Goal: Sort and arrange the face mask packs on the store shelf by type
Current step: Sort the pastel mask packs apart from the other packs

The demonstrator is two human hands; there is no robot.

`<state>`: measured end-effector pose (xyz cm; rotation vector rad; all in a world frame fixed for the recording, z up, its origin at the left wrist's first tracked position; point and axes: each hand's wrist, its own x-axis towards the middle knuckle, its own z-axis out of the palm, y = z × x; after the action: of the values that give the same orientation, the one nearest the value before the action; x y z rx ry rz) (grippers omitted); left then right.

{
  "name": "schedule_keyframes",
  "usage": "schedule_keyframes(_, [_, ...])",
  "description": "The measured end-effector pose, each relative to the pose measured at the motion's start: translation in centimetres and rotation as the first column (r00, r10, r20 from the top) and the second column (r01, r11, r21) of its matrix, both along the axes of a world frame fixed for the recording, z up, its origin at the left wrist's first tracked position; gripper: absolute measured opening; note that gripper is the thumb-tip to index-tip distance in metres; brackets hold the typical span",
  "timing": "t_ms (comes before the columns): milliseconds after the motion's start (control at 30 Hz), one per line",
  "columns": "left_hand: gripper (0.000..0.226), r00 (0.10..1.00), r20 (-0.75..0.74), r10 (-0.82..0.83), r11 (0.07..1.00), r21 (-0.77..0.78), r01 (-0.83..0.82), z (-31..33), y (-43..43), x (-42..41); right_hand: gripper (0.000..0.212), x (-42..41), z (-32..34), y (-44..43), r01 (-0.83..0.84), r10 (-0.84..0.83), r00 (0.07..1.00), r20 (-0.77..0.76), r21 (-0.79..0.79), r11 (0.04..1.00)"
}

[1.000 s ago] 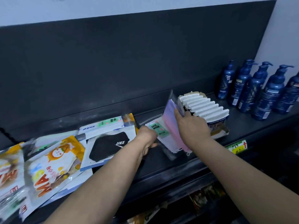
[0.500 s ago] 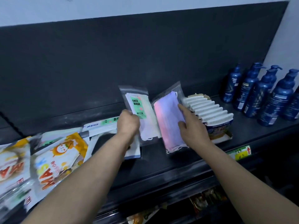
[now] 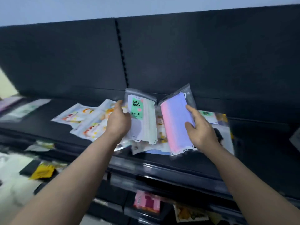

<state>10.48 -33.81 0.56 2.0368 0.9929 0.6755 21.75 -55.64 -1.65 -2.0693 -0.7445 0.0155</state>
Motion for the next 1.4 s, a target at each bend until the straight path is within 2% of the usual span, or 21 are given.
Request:
schedule_keyframes(167, [0.052, 0.993, -0.015, 0.117, 0.993, -0.007, -0.117, -0.6, 9.7, -10.9, 0.056, -6.2, 0.5, 11.9, -0.152, 0.152, 0.988, 0.018, 0.016, 0.988])
schedule_keyframes(433, [0.052, 0.948, 0.092, 0.306, 0.952, -0.051, -0.303, 0.1, 22.9, -26.9, 0.056, -18.0, 1.6, 30.3, -0.309, 0.308, 0.951, 0.039, 0.007, 0.951])
schedule_keyframes(633, [0.047, 0.924, 0.075, 0.375, 0.92, -0.15, -0.361, -0.3, 30.3, -33.4, 0.057, -23.5, 0.8, 39.6, -0.389, 0.387, 0.921, -0.041, -0.088, 0.917])
schedule_keyframes(900, [0.046, 0.916, 0.062, 0.397, 0.908, -0.174, -0.381, -1.4, 37.9, -34.7, 0.058, -23.6, 0.5, 47.6, -0.332, 0.329, 0.942, -0.065, -0.059, 0.941])
schedule_keyframes(1100, [0.048, 0.926, 0.009, 0.378, 0.921, -0.104, -0.375, -1.1, 46.3, -31.6, 0.058, -21.7, -0.1, 55.4, -0.267, 0.267, 0.963, -0.044, -0.003, 0.964])
schedule_keyframes(1267, [0.042, 0.966, -0.007, 0.259, 0.945, -0.205, -0.255, 0.4, 52.5, -28.3, 0.059, -20.0, 0.8, 60.9, -0.222, 0.224, 0.97, -0.091, 0.024, 0.975])
schedule_keyframes(1400, [0.043, 0.978, -0.12, 0.171, 0.973, -0.138, -0.187, 0.2, 57.0, -26.4, 0.058, -19.2, 1.9, 63.4, -0.241, 0.242, 0.97, -0.03, 0.024, 0.97])
